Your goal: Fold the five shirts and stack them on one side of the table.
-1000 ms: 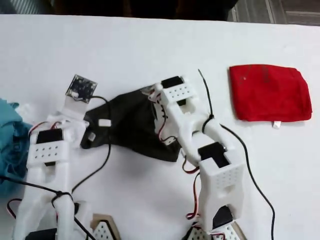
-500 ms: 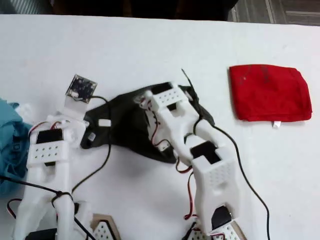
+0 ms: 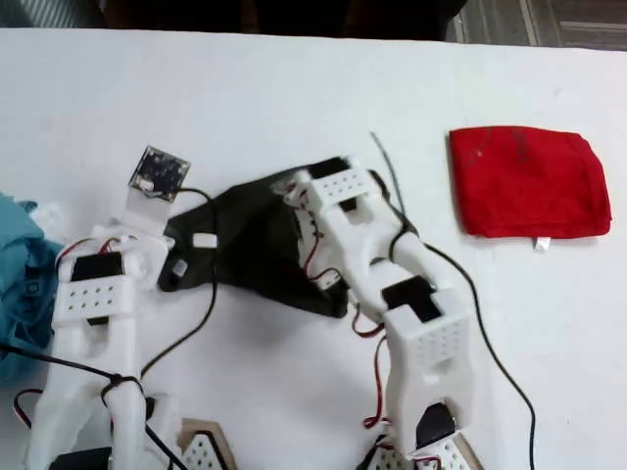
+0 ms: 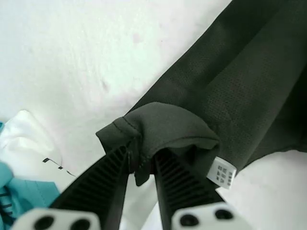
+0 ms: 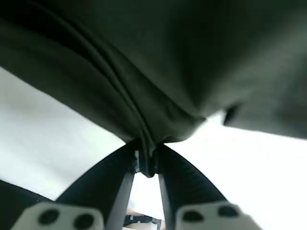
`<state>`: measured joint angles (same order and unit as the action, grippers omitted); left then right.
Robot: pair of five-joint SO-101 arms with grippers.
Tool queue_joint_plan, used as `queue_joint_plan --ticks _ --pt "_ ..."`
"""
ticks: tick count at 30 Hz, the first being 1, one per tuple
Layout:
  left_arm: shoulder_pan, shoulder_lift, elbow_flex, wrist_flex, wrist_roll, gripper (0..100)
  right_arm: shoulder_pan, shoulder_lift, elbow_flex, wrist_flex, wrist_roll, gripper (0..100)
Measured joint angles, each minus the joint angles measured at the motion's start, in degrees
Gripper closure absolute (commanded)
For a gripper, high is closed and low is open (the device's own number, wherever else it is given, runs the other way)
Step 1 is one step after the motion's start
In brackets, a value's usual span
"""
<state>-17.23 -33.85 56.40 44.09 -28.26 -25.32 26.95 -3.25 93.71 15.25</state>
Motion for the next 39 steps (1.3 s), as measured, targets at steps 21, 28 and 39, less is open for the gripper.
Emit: queue_joint_plan --ticks 21,28,39 --pt "0.0 0.0 0.0 0.0 0.0 97 3.34 -4.4 2.9 2.29 4.57 87.5" --pt "0.0 0.0 0.0 0.0 0.0 97 2.46 -4.4 8.62 -0.79 4.57 87.5" --pt "0.09 0.0 0.0 0.0 0.0 97 2.55 -4.4 8.62 -4.92 4.57 87.5"
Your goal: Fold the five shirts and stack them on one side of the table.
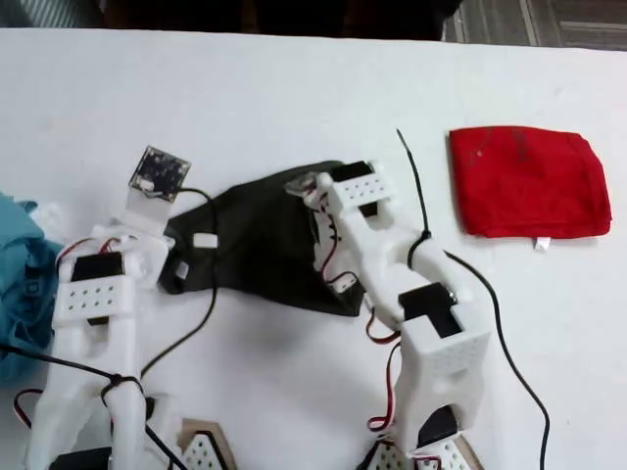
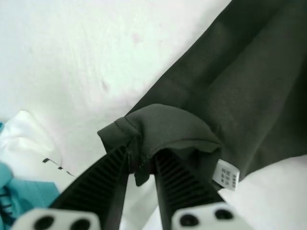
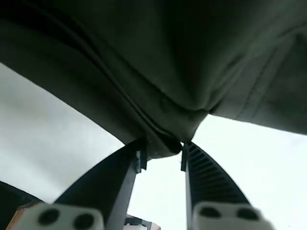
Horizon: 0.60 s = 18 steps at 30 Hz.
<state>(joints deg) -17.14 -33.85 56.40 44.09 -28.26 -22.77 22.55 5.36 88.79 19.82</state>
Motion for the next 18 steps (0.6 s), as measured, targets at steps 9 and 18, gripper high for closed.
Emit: queue_joint_plan --ticks 9,18 --pt "-0.09 0.0 0.0 0.0 0.0 97 0.0 0.0 0.0 -0.44 0.0 98.5" --pt "-0.09 0.0 0.0 0.0 0.0 97 0.0 0.0 0.35 0.44 0.0 98.2"
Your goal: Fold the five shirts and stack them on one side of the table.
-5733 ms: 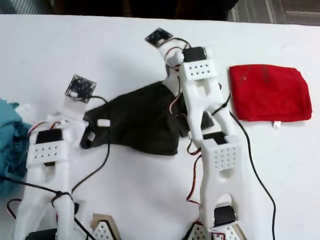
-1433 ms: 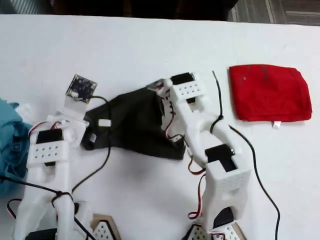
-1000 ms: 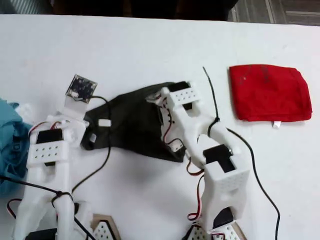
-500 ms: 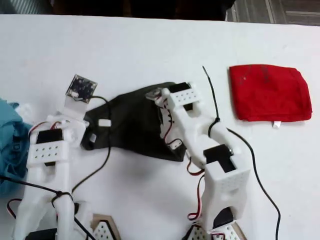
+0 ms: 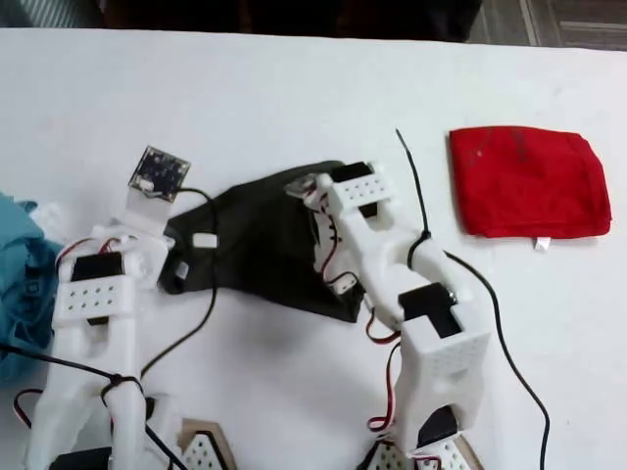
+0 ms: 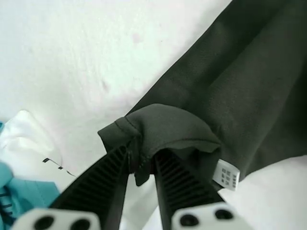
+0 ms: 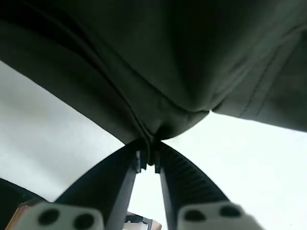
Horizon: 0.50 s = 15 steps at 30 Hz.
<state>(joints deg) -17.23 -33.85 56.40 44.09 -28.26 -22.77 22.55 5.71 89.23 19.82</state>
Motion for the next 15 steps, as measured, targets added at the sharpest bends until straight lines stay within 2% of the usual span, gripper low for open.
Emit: queue_joint_plan --ticks 6,15 --pt "0.0 0.0 0.0 0.0 0.0 97 0.7 -0.44 -0.7 0.26 0.0 97.9" --pt "0.0 0.0 0.0 0.0 0.0 97 9.76 -9.05 -9.93 1.32 2.64 97.9"
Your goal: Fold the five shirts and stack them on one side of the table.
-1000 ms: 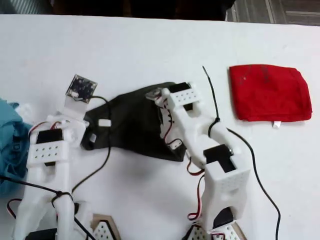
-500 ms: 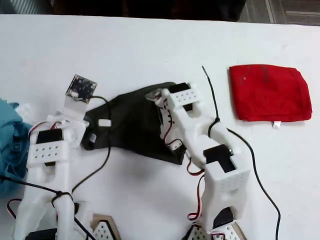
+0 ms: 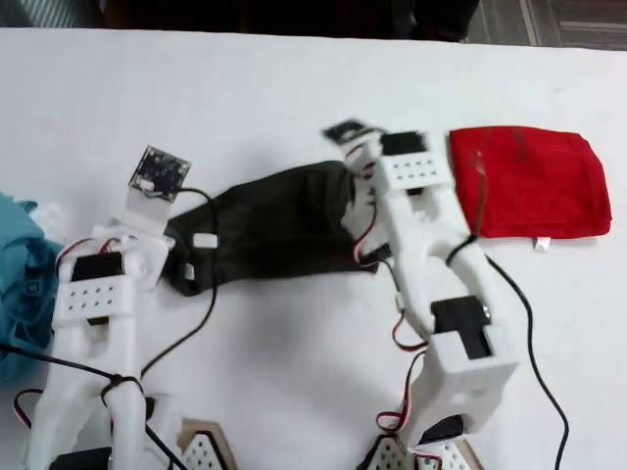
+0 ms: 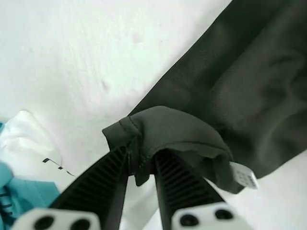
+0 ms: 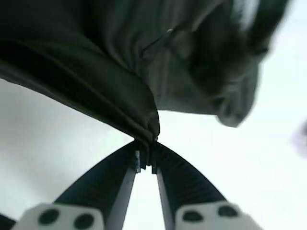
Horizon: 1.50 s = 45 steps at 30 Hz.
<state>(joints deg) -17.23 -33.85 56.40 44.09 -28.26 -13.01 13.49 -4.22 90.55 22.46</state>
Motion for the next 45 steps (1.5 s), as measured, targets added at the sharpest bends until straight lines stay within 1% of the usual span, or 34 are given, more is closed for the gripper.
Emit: queue_joint_plan --ticks 5,10,14,19,21,24,30,34,37,41,45 --pt "0.0 0.0 0.0 0.0 0.0 97 1.93 -3.08 -5.89 -1.85 0.35 97.9" --pt "0.0 0.0 0.0 0.0 0.0 97 1.58 -5.19 -6.07 -1.93 0.35 97.9" --pt "0.0 0.0 0.0 0.0 0.0 97 -2.02 -5.89 1.14 -3.34 0.79 97.9" --pt "0.0 0.0 0.0 0.0 0.0 97 -4.48 -7.38 14.51 -11.52 0.79 97.9" --pt "0.09 0.0 0.0 0.0 0.0 97 -4.66 -10.2 17.76 -12.92 0.79 97.9" --pt "0.0 0.0 0.0 0.0 0.0 97 -4.57 -17.49 18.37 -13.19 0.79 98.0" --pt "0.62 0.0 0.88 0.18 -0.09 97 0.7 -36.4 15.82 -13.19 1.67 98.0" --pt "2.9 0.0 -0.09 5.98 -3.34 97 6.15 -42.55 15.12 -13.63 0.88 98.0" --pt "3.25 0.0 -5.71 12.75 -5.27 97 9.58 -45.27 15.12 -17.05 -1.76 98.0" --pt "3.52 0.18 -18.81 23.82 -7.65 97 11.16 -48.0 15.12 -22.33 -2.99 98.0" --pt "3.52 0.18 -34.46 32.62 -10.29 97 11.69 -48.79 12.4 -23.21 -2.99 98.0"
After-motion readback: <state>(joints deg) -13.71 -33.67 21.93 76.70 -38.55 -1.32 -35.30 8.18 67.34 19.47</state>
